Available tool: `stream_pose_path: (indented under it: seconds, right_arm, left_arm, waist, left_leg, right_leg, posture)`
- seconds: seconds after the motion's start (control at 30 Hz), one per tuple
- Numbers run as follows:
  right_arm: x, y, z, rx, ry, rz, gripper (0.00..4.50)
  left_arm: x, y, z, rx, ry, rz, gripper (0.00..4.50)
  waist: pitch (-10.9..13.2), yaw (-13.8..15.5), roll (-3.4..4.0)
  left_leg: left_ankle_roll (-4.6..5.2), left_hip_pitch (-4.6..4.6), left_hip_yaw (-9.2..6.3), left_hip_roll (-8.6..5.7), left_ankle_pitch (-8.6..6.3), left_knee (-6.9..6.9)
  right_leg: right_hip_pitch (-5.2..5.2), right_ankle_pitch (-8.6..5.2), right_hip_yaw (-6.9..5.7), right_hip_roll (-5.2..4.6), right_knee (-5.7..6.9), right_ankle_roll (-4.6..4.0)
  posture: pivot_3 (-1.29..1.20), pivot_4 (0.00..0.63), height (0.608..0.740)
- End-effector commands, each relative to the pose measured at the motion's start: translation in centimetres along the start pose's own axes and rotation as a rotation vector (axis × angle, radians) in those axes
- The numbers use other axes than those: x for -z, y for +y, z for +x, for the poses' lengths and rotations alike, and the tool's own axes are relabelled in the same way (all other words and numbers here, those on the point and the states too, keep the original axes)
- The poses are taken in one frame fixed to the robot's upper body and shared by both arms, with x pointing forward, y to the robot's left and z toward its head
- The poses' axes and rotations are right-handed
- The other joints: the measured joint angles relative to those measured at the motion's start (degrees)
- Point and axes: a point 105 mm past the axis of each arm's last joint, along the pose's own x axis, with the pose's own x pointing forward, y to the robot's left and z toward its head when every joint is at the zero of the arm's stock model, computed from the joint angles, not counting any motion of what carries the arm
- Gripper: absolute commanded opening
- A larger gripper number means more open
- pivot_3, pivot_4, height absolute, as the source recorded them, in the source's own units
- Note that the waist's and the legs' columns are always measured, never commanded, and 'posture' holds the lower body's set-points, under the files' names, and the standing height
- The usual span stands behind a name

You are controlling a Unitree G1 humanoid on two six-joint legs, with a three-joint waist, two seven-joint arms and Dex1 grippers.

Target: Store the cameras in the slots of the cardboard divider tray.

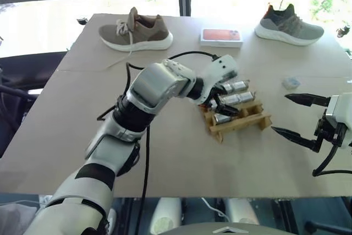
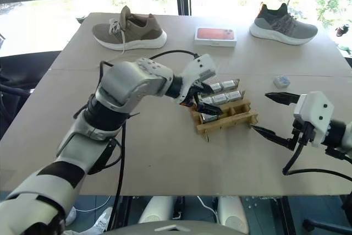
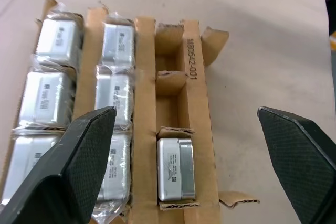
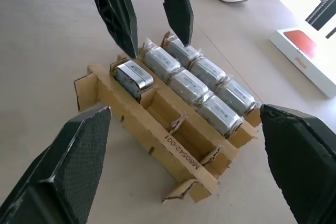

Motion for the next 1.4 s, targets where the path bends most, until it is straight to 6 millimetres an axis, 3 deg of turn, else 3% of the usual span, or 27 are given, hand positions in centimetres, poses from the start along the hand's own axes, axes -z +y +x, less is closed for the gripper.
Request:
stream_pose_path:
  seconds: [0.03, 0.13, 0.23, 0.4, 0.53, 0.8, 1.17, 1.27, 1.3, 1.37, 1.4]
  right_arm:
    - [1.5, -2.8, -1.5, 0.220, 0.125, -0.018, 4.50]
    - [5.4, -4.8, -3.6, 0.444, 0.340, 0.113, 4.50]
    - [6.2, -4.5, -4.3, 0.541, 0.331, 0.236, 4.50]
    - [9.5, -6.0, -6.8, 0.815, 0.559, 0.286, 4.50]
    - [13.1, -8.7, -8.8, 1.037, 0.606, 0.508, 4.50]
    - [15.3, -9.6, -8.6, 0.993, 0.652, 0.641, 4.50]
    - [15.9, -10.3, -7.6, 0.927, 0.645, 0.661, 4.50]
    - [16.1, -10.2, -7.2, 0.903, 0.646, 0.655, 3.25]
    - [16.2, -10.1, -7.1, 0.897, 0.649, 0.654, 2.57]
    - [16.3, -10.1, -7.1, 0.888, 0.655, 0.650, 2.04]
    - [16.1, -9.9, -7.0, 0.870, 0.656, 0.646, 1.99]
  left_arm:
    - [-2.3, -0.7, -2.2, 0.024, -0.306, 0.088, 4.45]
    - [-1.0, -0.5, -4.2, 0.010, -0.450, 0.090, 4.45]
    - [1.5, -1.0, -6.6, 0.103, -0.504, 0.039, 4.45]
    - [4.1, -2.0, -9.9, 0.116, -0.544, 0.109, 4.45]
    - [5.7, -2.8, -11.9, 0.138, -0.524, 0.127, 4.45]
    - [5.4, -3.5, -12.1, 0.102, -0.545, 0.133, 4.45]
    - [5.4, -4.0, -12.2, 0.082, -0.543, 0.136, 4.45]
    - [5.3, -4.0, -12.2, 0.082, -0.543, 0.133, 4.50]
    - [5.3, -4.0, -12.2, 0.082, -0.543, 0.133, 4.50]
    - [5.3, -3.9, -12.1, 0.080, -0.538, 0.127, 4.50]
    - [5.4, -3.8, -11.9, 0.071, -0.532, 0.120, 4.50]
  waist:
    - [0.0, 0.0, 0.02]
    - [0.0, 0.0, 0.04]
    - [0.0, 0.1, 0.07]
    - [-0.1, 0.0, 0.14]
    - [-0.1, -0.1, 0.07]
    - [-0.1, -0.1, 0.13]
    - [-0.1, -0.1, 0.15]
    - [-0.1, -0.1, 0.15]
    - [-0.1, -0.2, 0.15]
    - [-0.1, -0.2, 0.14]
    - [-0.1, -0.2, 0.14]
  left_leg:
    - [-0.05, 0.00, 0.00, 0.01, 0.03, 0.00]
    - [-0.14, 0.02, 0.10, 0.04, 0.08, -0.02]
    - [-0.17, 0.01, 0.09, 0.05, 0.10, -0.01]
    - [-0.18, 0.05, 0.21, 0.07, 0.09, -0.01]
    - [-0.16, 0.12, 0.38, 0.02, 0.09, 0.02]
    - [-0.11, 0.05, 0.23, -0.02, 0.06, -0.06]
    - [0.13, 0.08, 0.30, 0.02, -0.08, -0.12]
    - [0.13, 0.09, 0.30, 0.02, -0.08, -0.11]
    - [0.12, 0.08, 0.30, 0.02, -0.07, -0.11]
    - [0.00, 0.08, 0.31, 0.04, -0.01, -0.11]
    - [-0.05, 0.08, 0.31, 0.04, 0.02, -0.11]
  right_leg:
    - [0.00, 0.00, 0.00, -0.01, 0.00, 0.00]
    - [-0.01, 0.01, 0.08, -0.10, 0.00, -0.02]
    - [-0.03, 0.01, 0.03, -0.13, 0.05, -0.04]
    - [-0.02, -0.01, 0.09, -0.11, 0.03, -0.05]
    - [0.03, -0.06, 0.09, -0.10, -0.01, -0.16]
    - [0.00, 0.01, 0.14, -0.07, -0.02, -0.03]
    - [-0.03, 0.02, 0.20, -0.03, -0.03, -0.02]
    - [-0.03, 0.02, 0.19, -0.02, -0.02, -0.02]
    - [-0.03, 0.02, 0.19, -0.01, -0.03, -0.02]
    - [-0.03, 0.02, 0.20, 0.00, -0.04, -0.02]
    - [-0.03, 0.02, 0.19, 0.00, -0.05, -0.02]
  posture:
    - [0.00, 0.150, 0.740]
    - [0.00, 0.150, 0.740]
    - [0.00, 0.150, 0.740]
    - [0.00, 0.150, 0.740]
    - [0.00, 0.150, 0.740]
    - [0.00, 0.150, 0.740]
    - [0.00, 0.150, 0.740]
    - [0.00, 0.150, 0.740]
    - [0.00, 0.150, 0.740]
    - [0.00, 0.150, 0.740]
    - [0.00, 0.150, 0.740]
